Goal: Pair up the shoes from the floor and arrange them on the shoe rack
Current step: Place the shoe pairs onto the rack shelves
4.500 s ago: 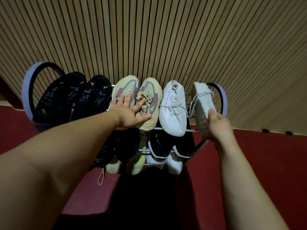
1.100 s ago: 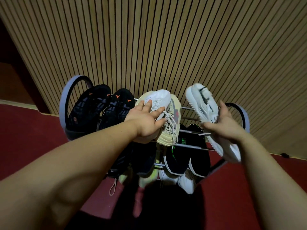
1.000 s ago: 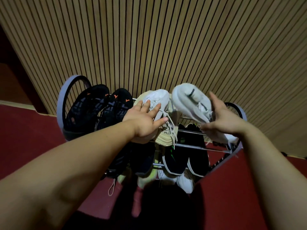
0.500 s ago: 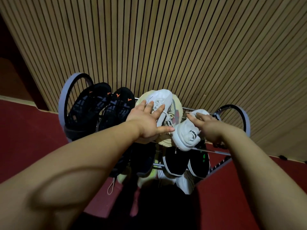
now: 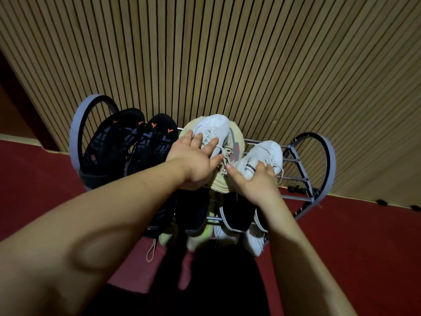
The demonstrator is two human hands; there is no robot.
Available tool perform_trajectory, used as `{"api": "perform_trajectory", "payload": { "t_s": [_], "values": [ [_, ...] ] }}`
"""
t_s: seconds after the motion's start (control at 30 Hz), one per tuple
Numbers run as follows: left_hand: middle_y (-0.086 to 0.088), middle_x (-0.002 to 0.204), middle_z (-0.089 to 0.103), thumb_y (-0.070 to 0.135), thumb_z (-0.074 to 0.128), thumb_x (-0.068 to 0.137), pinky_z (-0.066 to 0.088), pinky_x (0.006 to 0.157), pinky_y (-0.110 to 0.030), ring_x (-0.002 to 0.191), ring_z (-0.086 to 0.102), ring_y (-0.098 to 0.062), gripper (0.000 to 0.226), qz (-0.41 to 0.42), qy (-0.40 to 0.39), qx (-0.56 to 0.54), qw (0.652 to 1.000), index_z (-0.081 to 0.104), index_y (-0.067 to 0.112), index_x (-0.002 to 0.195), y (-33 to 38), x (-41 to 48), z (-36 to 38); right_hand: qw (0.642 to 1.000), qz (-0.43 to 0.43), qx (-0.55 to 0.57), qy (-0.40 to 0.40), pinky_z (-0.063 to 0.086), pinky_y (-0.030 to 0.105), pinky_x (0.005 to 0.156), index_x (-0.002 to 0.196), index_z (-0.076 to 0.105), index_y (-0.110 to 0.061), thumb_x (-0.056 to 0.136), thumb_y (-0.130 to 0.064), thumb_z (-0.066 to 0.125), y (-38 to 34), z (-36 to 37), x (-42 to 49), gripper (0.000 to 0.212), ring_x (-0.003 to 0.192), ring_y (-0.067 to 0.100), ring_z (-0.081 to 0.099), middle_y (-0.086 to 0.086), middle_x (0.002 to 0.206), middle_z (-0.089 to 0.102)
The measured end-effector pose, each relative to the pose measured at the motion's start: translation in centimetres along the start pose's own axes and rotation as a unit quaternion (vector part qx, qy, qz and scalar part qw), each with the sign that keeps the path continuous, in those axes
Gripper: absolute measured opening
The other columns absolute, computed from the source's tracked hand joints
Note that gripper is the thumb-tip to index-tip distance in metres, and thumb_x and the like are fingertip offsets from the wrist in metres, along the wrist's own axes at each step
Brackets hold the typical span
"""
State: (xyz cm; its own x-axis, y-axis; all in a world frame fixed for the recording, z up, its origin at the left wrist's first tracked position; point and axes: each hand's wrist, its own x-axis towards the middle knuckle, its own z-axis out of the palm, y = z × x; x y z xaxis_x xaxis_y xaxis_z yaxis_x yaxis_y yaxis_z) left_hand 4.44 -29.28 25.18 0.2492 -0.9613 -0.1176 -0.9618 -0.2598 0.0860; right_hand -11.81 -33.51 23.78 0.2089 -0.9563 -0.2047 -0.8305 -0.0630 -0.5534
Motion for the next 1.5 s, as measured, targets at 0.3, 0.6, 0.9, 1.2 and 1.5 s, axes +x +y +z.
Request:
{"api": "perform_trajectory", "payload": {
  "t_s": [0.3,0.6,0.9,1.2,1.5],
  "values": [
    [-0.006,0.160,0.003,0.057,0.009,0.096,0.002,0.118,-0.039,0.147,-0.006,-0.028,0.059,-0.004,0.019,0.030,0.999,-0.001,0.036,0.150,0.2,-0.2,0.4,0.967,-0.180,-0.171,0.049,0.031,0.043,0.109,0.141,0.039,-0.039,0.086,-0.046,0.057,6.1,-2.9,1.4,0.058,0.145,0.027,0.014,-0.006,0.158,0.013],
    [-0.005,0.160,0.001,0.070,0.015,0.089,0.003,0.118,-0.046,0.146,-0.009,-0.033,0.068,-0.012,0.033,0.036,0.999,-0.001,0.042,0.149,0.2,-0.2,0.7,0.972,-0.119,-0.193,0.064,0.016,0.044,0.115,0.143,0.033,-0.040,0.081,-0.059,0.060,10.5,-3.6,2.8,0.070,0.145,0.029,0.010,-0.002,0.157,0.019],
    [-0.001,0.160,0.003,0.071,0.016,0.087,0.025,0.112,-0.045,0.143,0.004,-0.037,0.067,-0.034,0.021,0.019,0.999,-0.001,0.047,0.147,0.1,-0.2,0.8,0.959,-0.012,-0.085,0.269,0.030,0.046,0.102,0.129,0.055,-0.030,0.088,-0.040,0.059,10.8,-1.4,3.3,0.043,0.136,0.024,0.029,-0.006,0.146,0.042],
    [-0.003,0.160,-0.001,0.073,0.052,0.074,0.023,0.111,-0.043,0.139,0.011,-0.040,0.095,-0.026,-0.072,0.008,0.997,-0.005,0.048,0.146,-0.1,-0.2,-1.3,0.961,-0.013,-0.153,0.229,0.029,0.044,0.102,0.136,0.047,-0.030,0.089,-0.049,0.053,11.4,-2.1,3.7,0.051,0.135,0.024,0.027,-0.005,0.144,0.043],
    [0.003,0.153,0.028,0.062,0.063,0.063,0.034,0.105,-0.034,0.133,0.035,-0.026,0.085,0.014,0.020,-0.261,0.965,0.028,0.053,0.140,6.2,-2.6,-4.5,0.973,-0.023,-0.155,0.172,0.027,0.044,0.104,0.141,0.038,-0.031,0.088,-0.053,0.052,11.4,-3.1,3.4,0.059,0.136,0.024,0.020,-0.005,0.148,0.032]
  ]
}}
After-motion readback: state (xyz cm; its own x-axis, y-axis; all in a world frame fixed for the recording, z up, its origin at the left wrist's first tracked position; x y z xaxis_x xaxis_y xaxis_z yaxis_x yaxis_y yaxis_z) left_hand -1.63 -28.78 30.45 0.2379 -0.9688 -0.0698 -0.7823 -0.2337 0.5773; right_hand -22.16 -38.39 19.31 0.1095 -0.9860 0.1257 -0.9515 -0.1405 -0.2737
